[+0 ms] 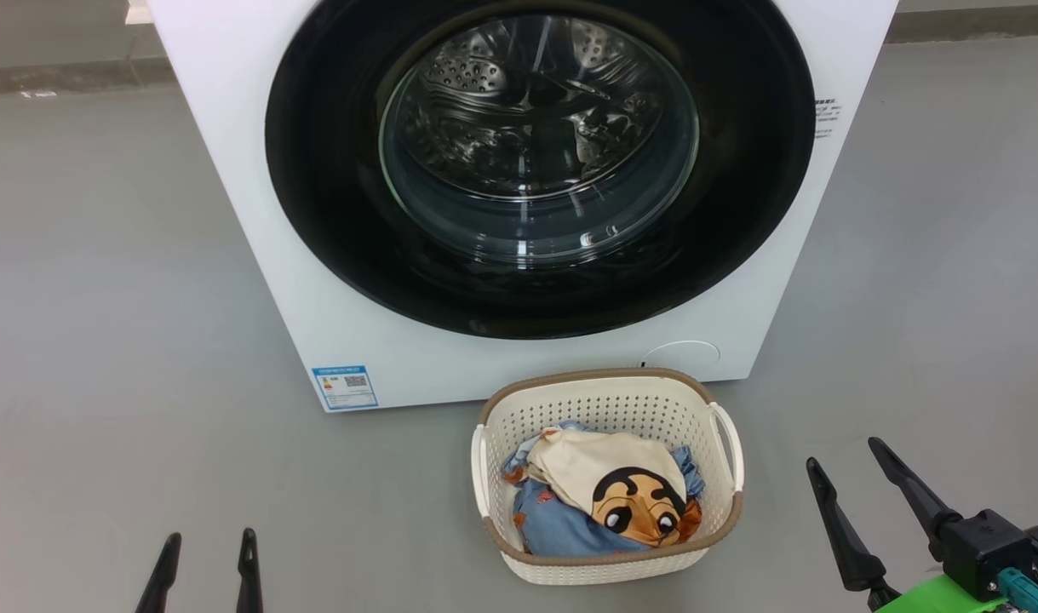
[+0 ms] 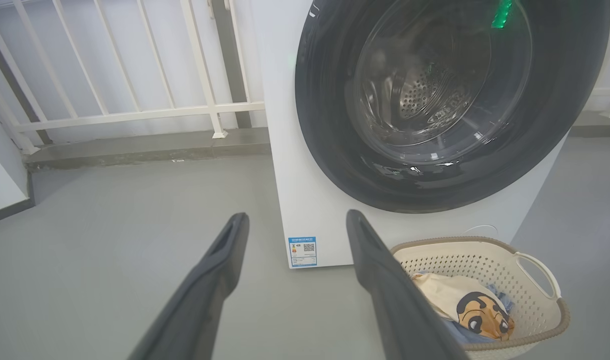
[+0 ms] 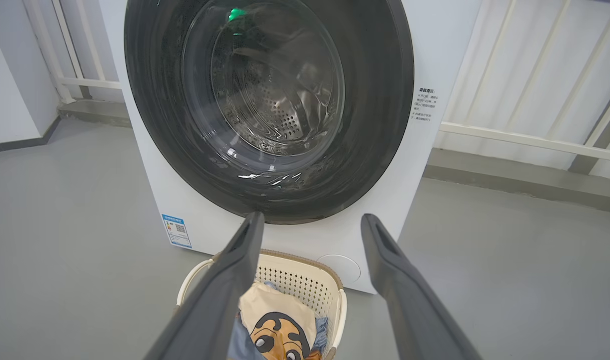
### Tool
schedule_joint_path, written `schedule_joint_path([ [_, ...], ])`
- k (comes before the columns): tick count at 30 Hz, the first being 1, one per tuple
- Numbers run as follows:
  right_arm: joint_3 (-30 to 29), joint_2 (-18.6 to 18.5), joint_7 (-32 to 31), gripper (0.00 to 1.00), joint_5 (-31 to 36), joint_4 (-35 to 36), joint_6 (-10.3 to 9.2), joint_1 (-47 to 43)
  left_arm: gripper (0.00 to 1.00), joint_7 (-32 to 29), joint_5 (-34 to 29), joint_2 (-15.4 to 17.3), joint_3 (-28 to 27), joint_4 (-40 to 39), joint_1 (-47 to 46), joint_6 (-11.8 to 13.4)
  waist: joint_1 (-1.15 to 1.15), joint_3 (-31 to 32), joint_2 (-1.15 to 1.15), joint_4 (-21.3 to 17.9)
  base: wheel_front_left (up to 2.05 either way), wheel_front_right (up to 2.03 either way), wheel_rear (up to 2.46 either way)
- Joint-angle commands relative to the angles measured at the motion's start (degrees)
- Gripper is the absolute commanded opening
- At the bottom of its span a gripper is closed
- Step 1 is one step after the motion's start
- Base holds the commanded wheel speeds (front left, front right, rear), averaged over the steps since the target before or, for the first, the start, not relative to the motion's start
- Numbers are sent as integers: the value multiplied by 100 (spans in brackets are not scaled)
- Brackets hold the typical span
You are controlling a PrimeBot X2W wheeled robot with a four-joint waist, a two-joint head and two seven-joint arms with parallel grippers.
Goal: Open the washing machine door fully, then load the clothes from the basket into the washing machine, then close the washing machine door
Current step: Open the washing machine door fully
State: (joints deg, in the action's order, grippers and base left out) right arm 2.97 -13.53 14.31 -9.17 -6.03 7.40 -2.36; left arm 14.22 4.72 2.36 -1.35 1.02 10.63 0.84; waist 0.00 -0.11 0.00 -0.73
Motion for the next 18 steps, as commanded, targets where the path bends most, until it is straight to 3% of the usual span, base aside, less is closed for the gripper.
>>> schedule_joint_path([
  [1, 114, -94, 69, 100, 29, 158, 9, 57, 100, 78, 27, 52, -178, -178, -108, 52, 0, -3, 0, -2, 58, 58, -115],
  [18, 122, -98, 69, 100, 7, 163, 9, 56, 100, 78, 132, 52, -159, -322, -135, 76, 0, -53, 0, -30, 104, 104, -207],
])
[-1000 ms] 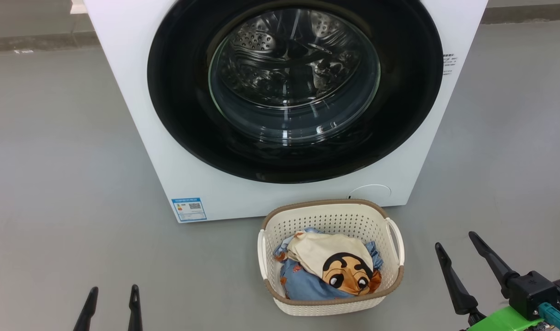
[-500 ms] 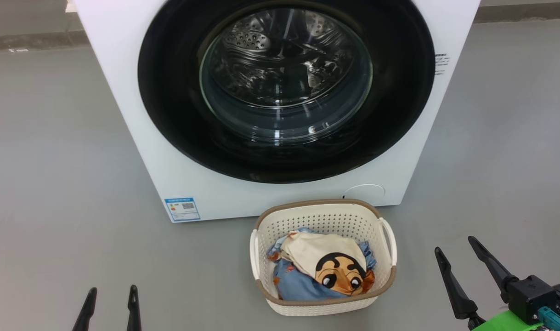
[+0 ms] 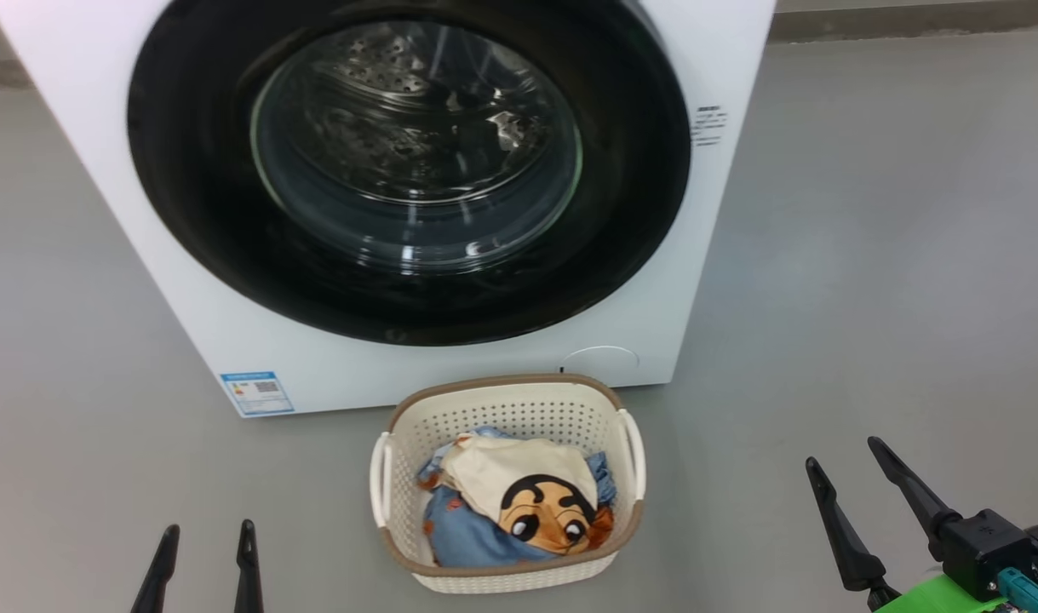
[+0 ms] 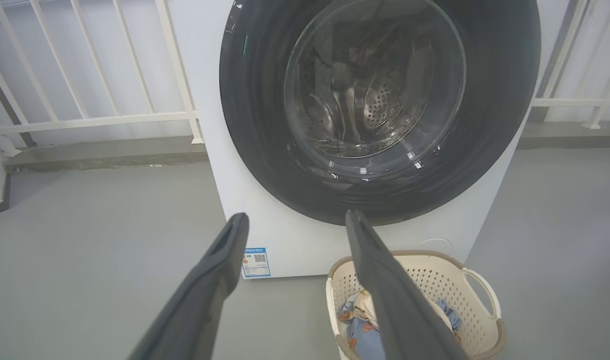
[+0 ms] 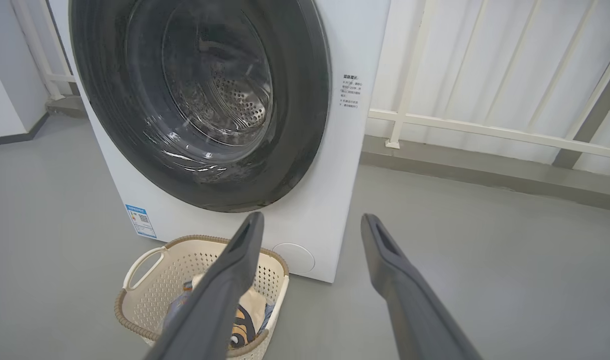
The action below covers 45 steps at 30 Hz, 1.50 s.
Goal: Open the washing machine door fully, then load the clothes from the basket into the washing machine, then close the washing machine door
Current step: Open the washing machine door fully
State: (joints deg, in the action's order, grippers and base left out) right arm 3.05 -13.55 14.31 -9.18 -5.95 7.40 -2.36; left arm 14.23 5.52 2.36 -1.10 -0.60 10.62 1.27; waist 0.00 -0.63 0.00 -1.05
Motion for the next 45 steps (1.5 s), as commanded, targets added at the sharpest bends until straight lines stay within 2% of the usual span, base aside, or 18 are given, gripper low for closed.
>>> schedule_joint_path([
  [1, 115, -96, 69, 100, 7, 156, 9, 55, 100, 77, 64, 52, -184, -160, -132, 27, 0, -3, 0, 2, 82, 82, -164],
  [20, 53, -41, 69, 100, -35, 248, 9, 71, 100, 77, 110, 52, -171, -154, -119, 7, 0, -4, 0, 11, 20, 20, -40],
  [21, 59, -41, 69, 49, -53, 250, 9, 67, 100, 77, 112, 52, -171, -155, -118, 9, 0, -3, 0, 12, 0, 0, 0],
  [22, 66, -45, 69, 16, -73, 250, 9, 63, 100, 77, 113, 52, -170, -155, -117, 10, 0, -1, 0, 15, 0, 0, 0],
  [23, 66, -45, 69, 16, -73, 250, 9, 63, 100, 77, 113, 52, -170, -155, -117, 10, 0, -1, 0, 15, 0, 0, 0],
  [24, 76, -48, 69, 0, -96, 249, 9, 57, 100, 77, 114, 52, -168, -153, -116, 11, 0, 2, 0, 20, 0, 0, 0],
  [31, 73, -16, 69, 0, -217, 252, 9, 46, 100, 77, 146, 52, -172, -146, -96, 15, 0, 10, 0, 25, 0, 0, 0],
  [34, -157, 203, 69, 0, -616, 227, 9, 38, 100, 77, 173, 52, -180, -147, -84, 12, 0, 5, 0, 14, 0, 0, 0],
  [41, -821, 645, 69, 0, -2175, 33, 9, 129, 100, 77, 216, 52, -173, -173, -61, -24, 0, -49, 0, -13, 0, 0, 0],
  [44, -1234, 803, 69, 0, -3138, -107, 9, 227, 100, 77, 216, 52, -160, -190, -75, -45, 0, -88, 0, -5, 0, 0, 0],
  [45, -1493, 862, 69, 0, -3819, -240, 9, 319, 100, 77, 233, 52, -153, -202, -87, -46, 0, -126, 0, 3, 0, 0, 0],
])
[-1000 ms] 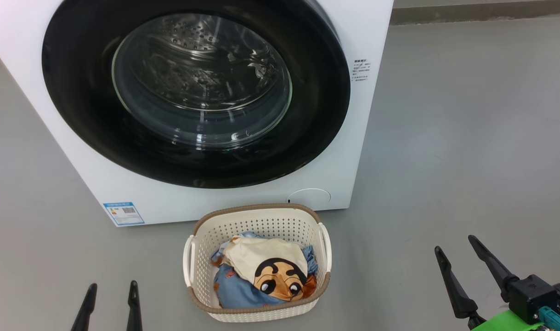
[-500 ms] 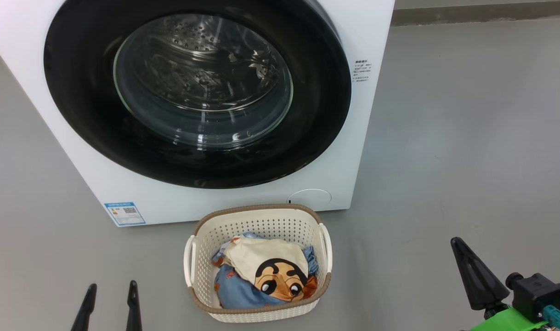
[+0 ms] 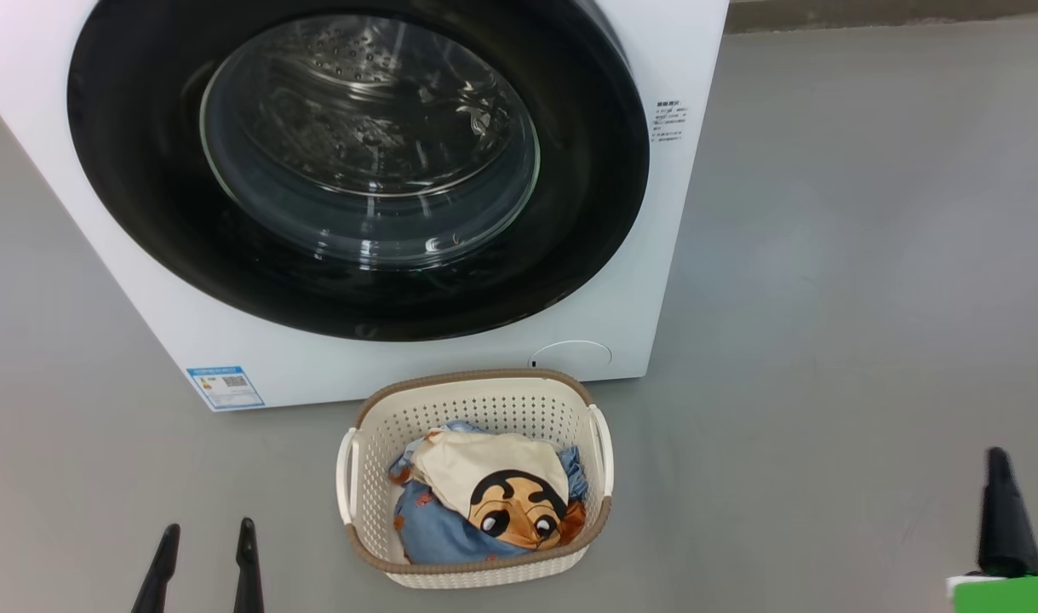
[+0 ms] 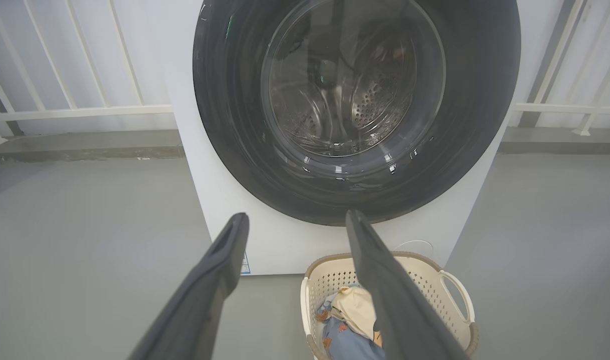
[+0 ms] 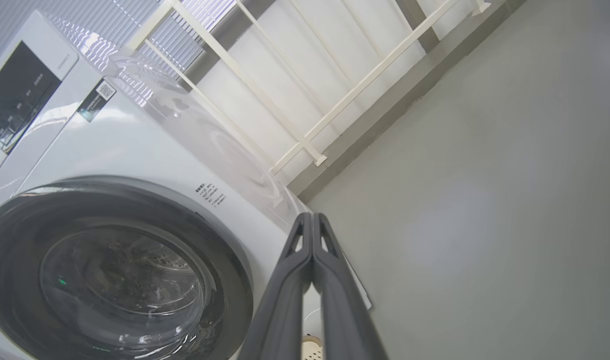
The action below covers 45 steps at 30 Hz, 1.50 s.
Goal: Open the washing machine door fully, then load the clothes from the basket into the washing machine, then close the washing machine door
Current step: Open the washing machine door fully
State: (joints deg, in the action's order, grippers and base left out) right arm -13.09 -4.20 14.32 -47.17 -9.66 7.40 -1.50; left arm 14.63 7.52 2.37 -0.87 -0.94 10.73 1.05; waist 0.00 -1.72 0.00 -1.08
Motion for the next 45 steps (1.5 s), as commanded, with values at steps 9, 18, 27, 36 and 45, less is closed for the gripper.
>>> schedule_joint_path([
  [9, -226, -577, 62, 0, -2772, -762, 9, 699, 100, 37, 85, 51, -129, -176, -197, -46, 0, -216, 0, 112, 0, 0, 0],
  [18, -958, -1418, -571, 0, -4550, -1316, 9, 1470, 100, 37, 82, 51, 253, -209, -415, -42, 0, -760, 0, 381, 0, 0, 0],
  [27, -1131, -1865, -1884, 0, -4963, -1642, 9, 2392, 100, 37, 23, 51, 618, -276, -668, 51, 0, -1309, 0, 701, 0, 0, 0],
  [36, -1449, -2183, -2858, 0, -5037, -1619, 9, 3296, 100, 37, -12, 51, 955, -414, -693, 207, 0, -1821, 0, 1093, 0, 0, 0],
  [45, -1289, -2275, -3814, 0, -4903, -1333, 9, 4263, 100, 37, -124, 51, 1185, -585, -725, 300, 0, -2354, 0, 1297, 0, 0, 0],
])
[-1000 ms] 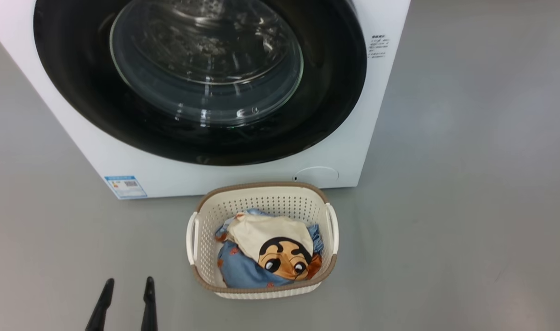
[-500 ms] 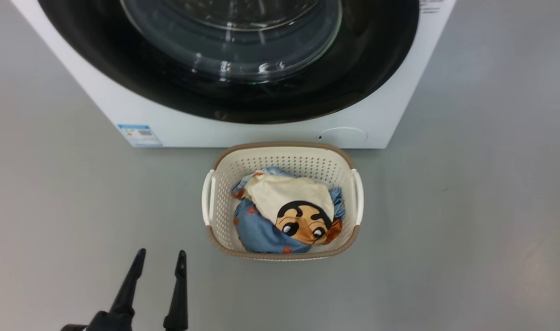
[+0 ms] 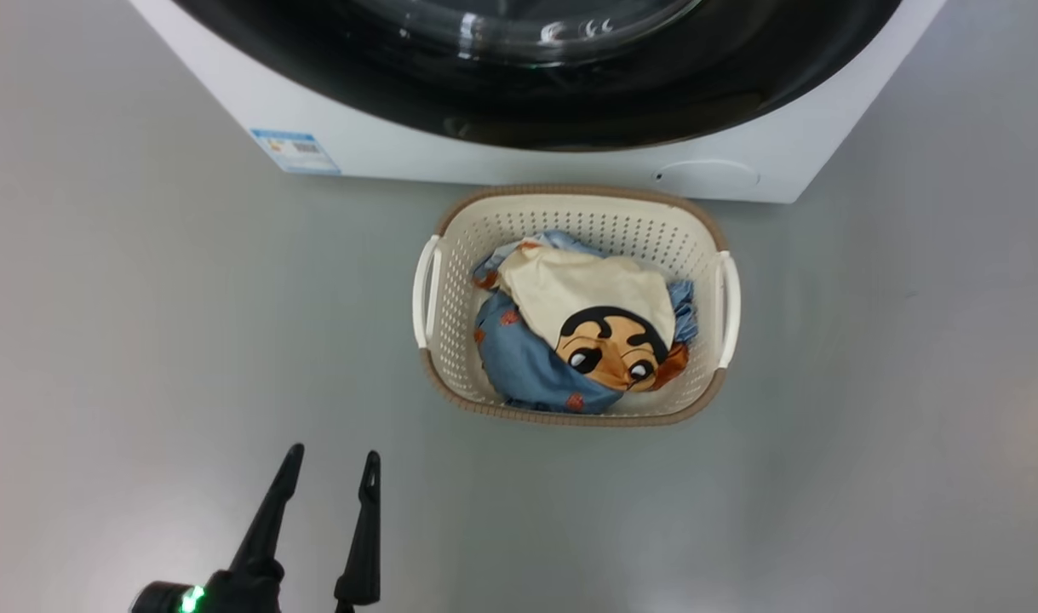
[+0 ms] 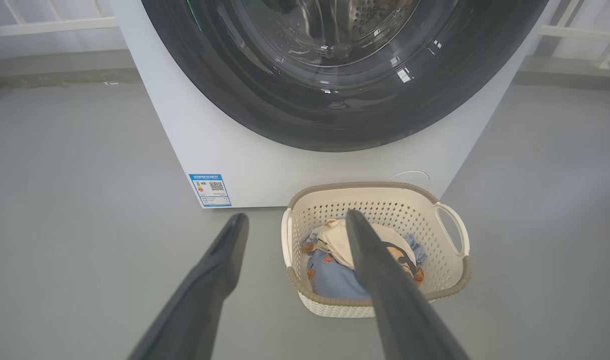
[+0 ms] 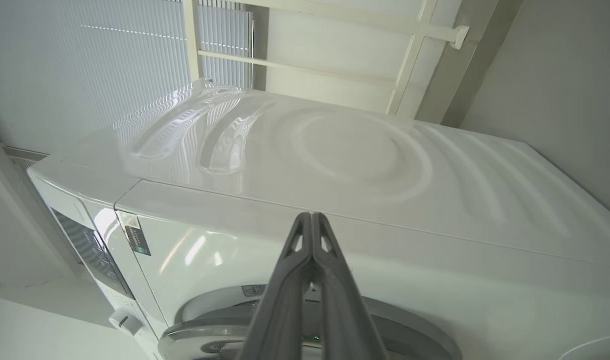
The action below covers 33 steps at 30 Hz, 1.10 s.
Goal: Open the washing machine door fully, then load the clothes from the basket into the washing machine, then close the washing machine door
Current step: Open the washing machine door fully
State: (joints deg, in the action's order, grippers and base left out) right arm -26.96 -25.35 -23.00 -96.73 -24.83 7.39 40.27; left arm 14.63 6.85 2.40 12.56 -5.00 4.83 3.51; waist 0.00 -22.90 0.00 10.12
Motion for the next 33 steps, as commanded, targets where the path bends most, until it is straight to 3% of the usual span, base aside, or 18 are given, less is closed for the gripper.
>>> schedule_joint_path([
  [1, 138, -171, -170, 0, 95, 210, 10, 180, 100, 37, -67, 48, -133, -205, -138, 65, 0, -278, 0, 201, 0, 0, 0],
  [12, 717, -27, -938, 0, 407, 483, 10, 1022, 100, 37, -37, 48, 191, -317, -175, 300, 0, -604, 0, 519, 0, 0, 0],
  [33, 1221, -356, -1679, 0, 685, 608, 10, 1704, 100, 37, 244, 48, 495, -415, -132, 611, 0, -893, 0, 972, 0, 0, 0],
])
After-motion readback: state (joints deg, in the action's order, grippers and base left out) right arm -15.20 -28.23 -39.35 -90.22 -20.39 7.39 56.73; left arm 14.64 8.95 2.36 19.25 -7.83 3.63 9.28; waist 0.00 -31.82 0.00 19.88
